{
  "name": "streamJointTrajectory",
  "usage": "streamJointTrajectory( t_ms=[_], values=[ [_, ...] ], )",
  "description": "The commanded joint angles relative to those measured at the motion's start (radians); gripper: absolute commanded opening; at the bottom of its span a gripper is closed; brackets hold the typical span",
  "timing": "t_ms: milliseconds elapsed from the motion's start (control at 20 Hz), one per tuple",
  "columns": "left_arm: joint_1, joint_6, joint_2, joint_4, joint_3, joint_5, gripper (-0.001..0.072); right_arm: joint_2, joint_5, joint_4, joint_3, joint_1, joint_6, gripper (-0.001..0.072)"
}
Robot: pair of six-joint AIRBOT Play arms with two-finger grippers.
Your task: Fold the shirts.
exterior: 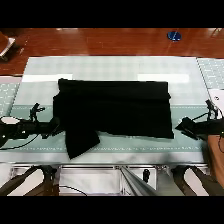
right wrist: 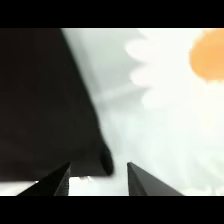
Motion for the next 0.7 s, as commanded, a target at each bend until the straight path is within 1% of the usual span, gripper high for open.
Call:
streamJointTrajectory(
  t_ms=[0, 250, 400, 550, 600, 650],
  values=[
    [-0.005, 0.003, 0.001, -0.008, 0.000, 0.005, 0.0014, 0.000, 0.063, -0.038, -0.048, 0.000, 0.030, 0.0413],
    [-0.005, 0.003, 0.001, -0.008, -0.001, 0.003, 0.0014, -0.054, 0.006, 0.069, -0.093, 0.003, 0.002, 0.0413],
    [-0.005, 0.003, 0.001, -0.009, -0.001, 0.002, 0.0015, -0.106, -0.080, 0.184, -0.093, 0.025, -0.009, 0.0407],
    [-0.005, 0.003, 0.001, -0.009, -0.001, 0.001, 0.0014, -0.153, -0.185, 0.206, -0.088, 0.118, 0.030, 0.0406],
    [-0.005, 0.003, 0.001, -0.010, 0.000, 0.000, 0.0015, -0.164, -0.212, 0.232, -0.078, 0.133, 0.032, 0.0391],
    [-0.005, 0.003, 0.001, -0.010, 0.001, -0.002, 0.0014, -0.174, -0.225, 0.257, -0.061, 0.140, 0.027, 0.0297]
  ],
)
